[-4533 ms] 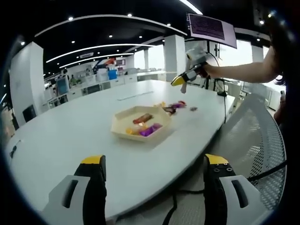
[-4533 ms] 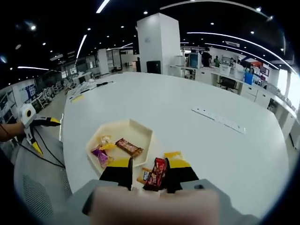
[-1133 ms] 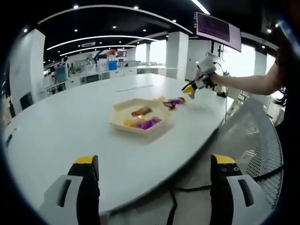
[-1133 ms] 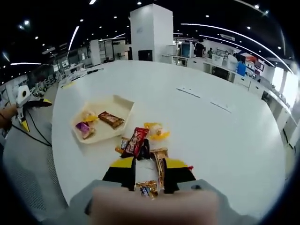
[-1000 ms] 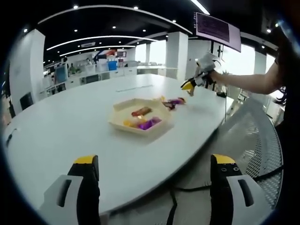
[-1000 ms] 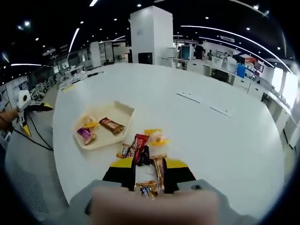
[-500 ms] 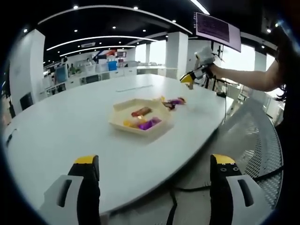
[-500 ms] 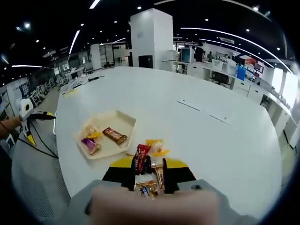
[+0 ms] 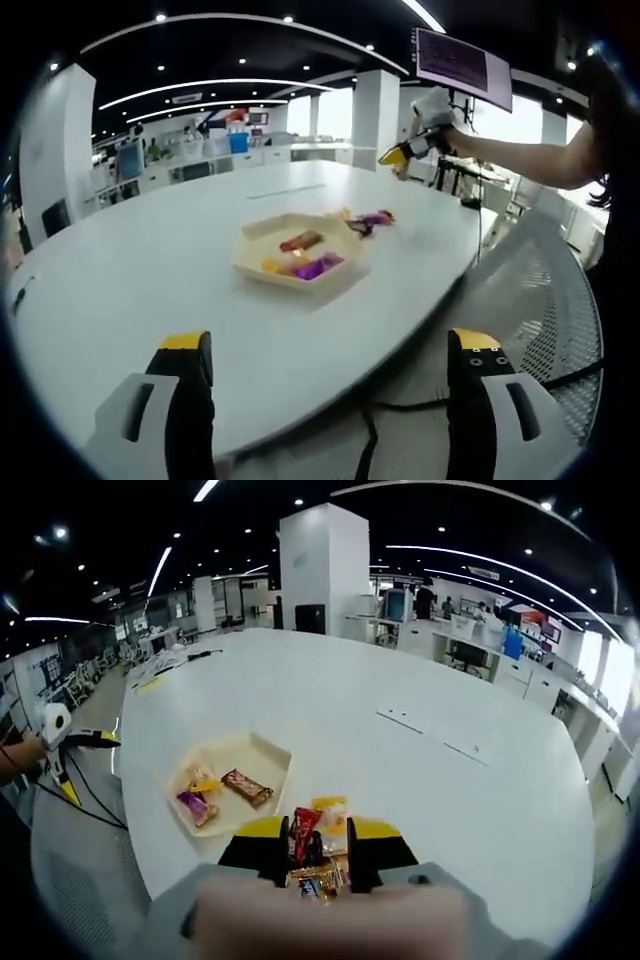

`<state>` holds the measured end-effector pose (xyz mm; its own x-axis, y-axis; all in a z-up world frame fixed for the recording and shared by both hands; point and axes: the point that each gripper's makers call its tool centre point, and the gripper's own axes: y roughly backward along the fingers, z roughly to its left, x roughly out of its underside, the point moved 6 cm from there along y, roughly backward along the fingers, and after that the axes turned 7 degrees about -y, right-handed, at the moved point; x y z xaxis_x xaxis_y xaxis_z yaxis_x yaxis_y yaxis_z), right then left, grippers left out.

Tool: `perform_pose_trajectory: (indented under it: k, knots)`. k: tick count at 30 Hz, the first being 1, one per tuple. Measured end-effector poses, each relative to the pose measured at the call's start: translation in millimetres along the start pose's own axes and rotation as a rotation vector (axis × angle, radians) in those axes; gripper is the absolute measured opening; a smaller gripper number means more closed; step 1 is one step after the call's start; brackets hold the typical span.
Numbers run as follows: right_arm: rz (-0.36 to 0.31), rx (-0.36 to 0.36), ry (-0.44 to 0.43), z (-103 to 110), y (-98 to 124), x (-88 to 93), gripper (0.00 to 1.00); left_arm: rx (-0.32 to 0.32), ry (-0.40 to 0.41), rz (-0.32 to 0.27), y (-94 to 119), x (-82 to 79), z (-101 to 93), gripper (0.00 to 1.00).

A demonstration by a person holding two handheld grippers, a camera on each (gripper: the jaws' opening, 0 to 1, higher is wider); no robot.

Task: Place the target food into the container with the food tongs after gripping and lifting it, then release it inside without dropping or visibly crushing the food.

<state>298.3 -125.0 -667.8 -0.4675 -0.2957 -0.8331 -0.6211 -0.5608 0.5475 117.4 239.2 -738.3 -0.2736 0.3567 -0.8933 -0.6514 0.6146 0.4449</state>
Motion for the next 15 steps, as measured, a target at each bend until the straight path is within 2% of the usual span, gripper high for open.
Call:
perform_pose_trajectory:
  k: [15]
  knots:
    - [-0.017, -0.043, 0.038, 23, -21, -25.4, 0.22, 0.001, -0.003, -0.007, 0, -0.4, -0.4, 0.93]
